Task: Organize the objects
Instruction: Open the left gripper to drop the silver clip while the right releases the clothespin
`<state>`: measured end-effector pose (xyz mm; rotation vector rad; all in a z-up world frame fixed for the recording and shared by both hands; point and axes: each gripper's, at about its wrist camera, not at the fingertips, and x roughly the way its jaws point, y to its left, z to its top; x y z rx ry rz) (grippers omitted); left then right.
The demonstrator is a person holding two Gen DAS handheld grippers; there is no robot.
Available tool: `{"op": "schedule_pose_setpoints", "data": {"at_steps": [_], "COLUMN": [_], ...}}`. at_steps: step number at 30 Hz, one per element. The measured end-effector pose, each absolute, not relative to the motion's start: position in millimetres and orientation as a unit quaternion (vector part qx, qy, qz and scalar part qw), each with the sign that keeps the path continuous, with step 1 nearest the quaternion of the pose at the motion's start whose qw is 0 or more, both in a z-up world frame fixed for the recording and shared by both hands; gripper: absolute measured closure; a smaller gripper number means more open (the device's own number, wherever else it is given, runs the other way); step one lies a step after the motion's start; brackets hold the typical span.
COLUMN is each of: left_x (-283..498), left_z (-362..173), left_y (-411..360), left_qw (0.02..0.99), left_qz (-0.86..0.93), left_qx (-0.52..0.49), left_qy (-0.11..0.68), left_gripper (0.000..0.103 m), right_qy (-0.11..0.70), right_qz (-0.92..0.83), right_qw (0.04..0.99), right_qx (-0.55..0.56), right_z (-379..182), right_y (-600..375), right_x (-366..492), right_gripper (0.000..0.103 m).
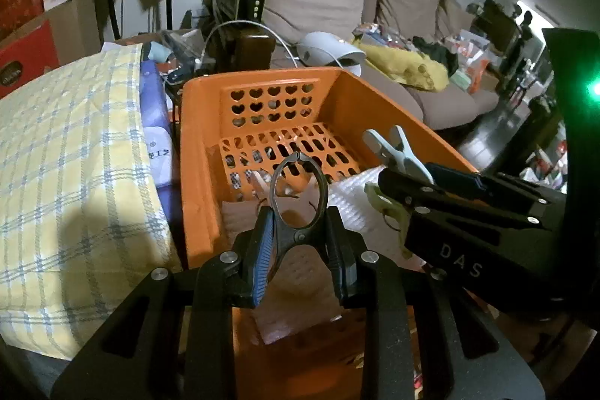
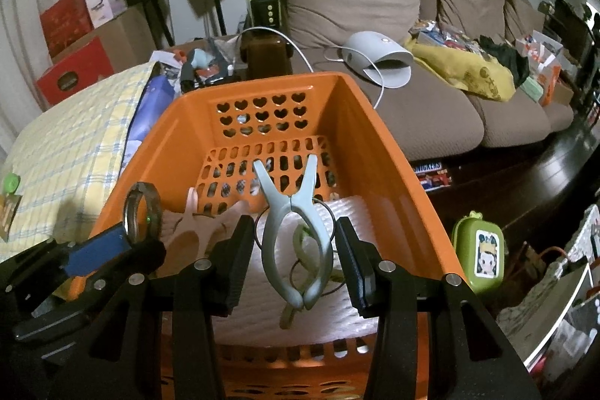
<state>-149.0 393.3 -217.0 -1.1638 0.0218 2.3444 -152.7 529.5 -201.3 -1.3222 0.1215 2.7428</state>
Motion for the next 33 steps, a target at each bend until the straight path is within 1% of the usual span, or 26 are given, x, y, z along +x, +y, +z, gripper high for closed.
{"op": "schedule_pose_setpoints", "data": {"at_steps": [10,21,23,25,27,30,32,33], "left_x": [-148,-146,-147,-148,-148,-148,-148,-148], "left_z": [-217,-205,-205,-204,-201,-196,-194,-193], "left_y": [392,389,389,388,386,384,381,379], "left_qw": [0.254,0.252,0.253,0.253,0.252,0.251,0.249,0.245], "left_qz": [0.864,0.87,0.869,0.866,0.868,0.868,0.869,0.87], "left_qx": [-0.434,-0.423,-0.426,-0.43,-0.428,-0.427,-0.428,-0.428], "left_qy": [0.013,0.011,0.01,0.006,0.0,-0.005,-0.007,-0.009], "left_gripper": [0.078,0.077,0.074,0.063,0.059,0.057,0.054,0.05], "right_qy": [0.041,0.038,0.039,0.039,0.041,0.041,0.041,0.041], "right_qz": [0.897,0.895,0.895,0.895,0.895,0.894,0.894,0.894], "right_qw": [0.047,0.048,0.048,0.049,0.05,0.051,0.05,0.049], "right_qx": [-0.438,-0.442,-0.442,-0.442,-0.442,-0.443,-0.443,-0.443], "right_z": [-203,-206,-205,-206,-205,-206,-206,-207], "right_y": [531,531,532,532,532,531,531,531], "right_x": [-153,-154,-154,-154,-154,-154,-153,-153], "right_gripper": [0.058,0.058,0.058,0.058,0.058,0.058,0.058,0.058]}}
